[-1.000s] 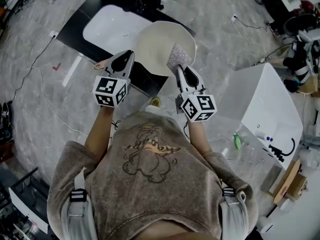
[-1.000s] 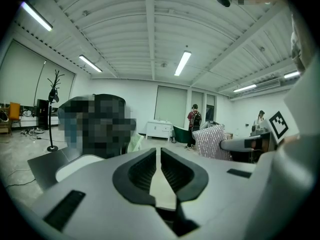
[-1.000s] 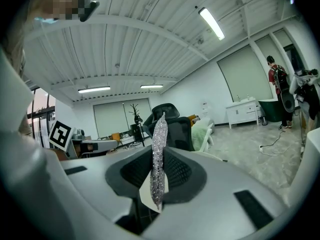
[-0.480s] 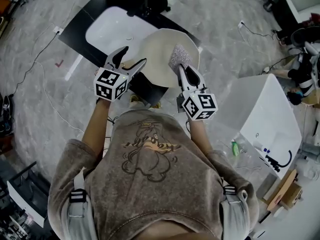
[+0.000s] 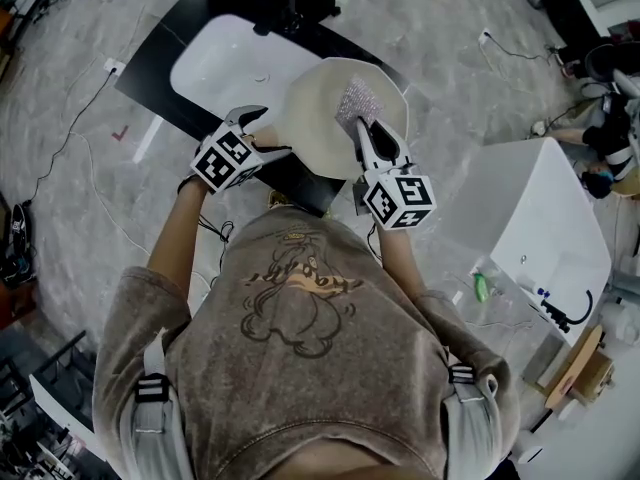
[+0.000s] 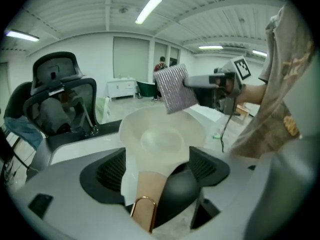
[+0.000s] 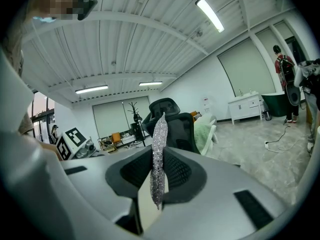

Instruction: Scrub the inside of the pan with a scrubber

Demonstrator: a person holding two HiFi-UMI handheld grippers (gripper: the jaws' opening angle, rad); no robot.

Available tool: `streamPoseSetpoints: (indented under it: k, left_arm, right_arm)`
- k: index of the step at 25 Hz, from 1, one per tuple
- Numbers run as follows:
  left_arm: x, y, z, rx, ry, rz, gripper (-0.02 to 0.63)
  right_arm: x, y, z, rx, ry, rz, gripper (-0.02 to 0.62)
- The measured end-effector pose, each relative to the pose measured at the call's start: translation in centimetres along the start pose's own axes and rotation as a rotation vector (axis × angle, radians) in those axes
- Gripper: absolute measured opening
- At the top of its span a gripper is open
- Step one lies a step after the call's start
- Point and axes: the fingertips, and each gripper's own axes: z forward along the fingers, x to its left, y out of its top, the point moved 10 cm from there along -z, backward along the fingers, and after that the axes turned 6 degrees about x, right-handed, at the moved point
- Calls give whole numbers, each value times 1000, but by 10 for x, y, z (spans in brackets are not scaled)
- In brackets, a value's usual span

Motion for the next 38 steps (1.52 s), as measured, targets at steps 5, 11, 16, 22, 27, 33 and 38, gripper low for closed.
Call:
streamPoseSetpoints:
  k: [5,11,16,22,27,33,38]
  left_arm:
    - [-3,-18,23,180,-40,124,394]
    - [1,-29,41,272,-38,176,394]
    - [8,-35,46,290,-6,159,381]
    - [9,-37,47,284,-29,144,265]
    - [11,-34,46,287,-48,140,258]
    - [11,-33,47,287,-50,136,257]
    - [12,-35,48,285,-54,133,256]
  right_arm:
    - [1,-5,10,21,-6,5,80]
    - [1,-9,16,45,-8,5,80]
    - [0,-12,25,74,-1,-11,80]
    - [-4,-23,41,169,48,-89,80]
    - [-3,-38,61,271,96,-177,80]
    - [9,-59,93,385,165,-276,80]
    - [21,-74,117,456,213,-322,80]
